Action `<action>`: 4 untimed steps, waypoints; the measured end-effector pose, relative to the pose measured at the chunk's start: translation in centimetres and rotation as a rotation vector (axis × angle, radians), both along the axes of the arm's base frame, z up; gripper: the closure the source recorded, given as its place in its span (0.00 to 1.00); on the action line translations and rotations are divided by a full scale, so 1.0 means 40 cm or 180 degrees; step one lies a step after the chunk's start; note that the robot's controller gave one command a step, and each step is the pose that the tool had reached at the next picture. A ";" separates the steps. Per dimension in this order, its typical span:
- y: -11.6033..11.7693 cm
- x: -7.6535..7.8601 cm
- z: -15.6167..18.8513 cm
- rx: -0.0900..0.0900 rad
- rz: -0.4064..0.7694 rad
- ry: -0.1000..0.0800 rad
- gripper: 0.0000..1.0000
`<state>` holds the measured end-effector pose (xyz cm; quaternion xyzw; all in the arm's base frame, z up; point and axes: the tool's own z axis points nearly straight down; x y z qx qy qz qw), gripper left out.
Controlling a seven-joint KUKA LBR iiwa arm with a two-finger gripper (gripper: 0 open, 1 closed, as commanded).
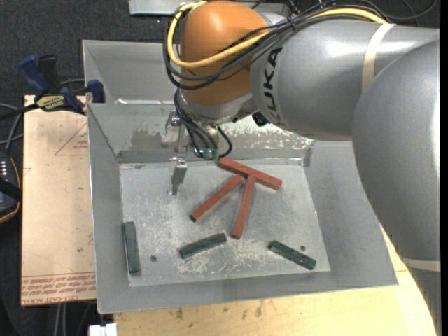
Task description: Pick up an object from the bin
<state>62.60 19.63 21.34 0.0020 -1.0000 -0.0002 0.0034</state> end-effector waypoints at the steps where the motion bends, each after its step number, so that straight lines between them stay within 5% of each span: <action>1: -0.003 0.004 0.013 0.0004 -0.0011 -0.0025 0.00; 2: -0.099 0.029 -0.084 0.0009 0.1036 -0.0038 0.00; 3: -0.156 0.040 -0.127 0.0008 0.1174 -0.0025 0.00; 4: -0.203 0.036 -0.163 0.0004 0.0397 -0.0028 0.00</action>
Offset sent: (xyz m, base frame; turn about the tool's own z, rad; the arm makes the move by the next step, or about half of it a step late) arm 0.0155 -0.0618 -0.0539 -0.4658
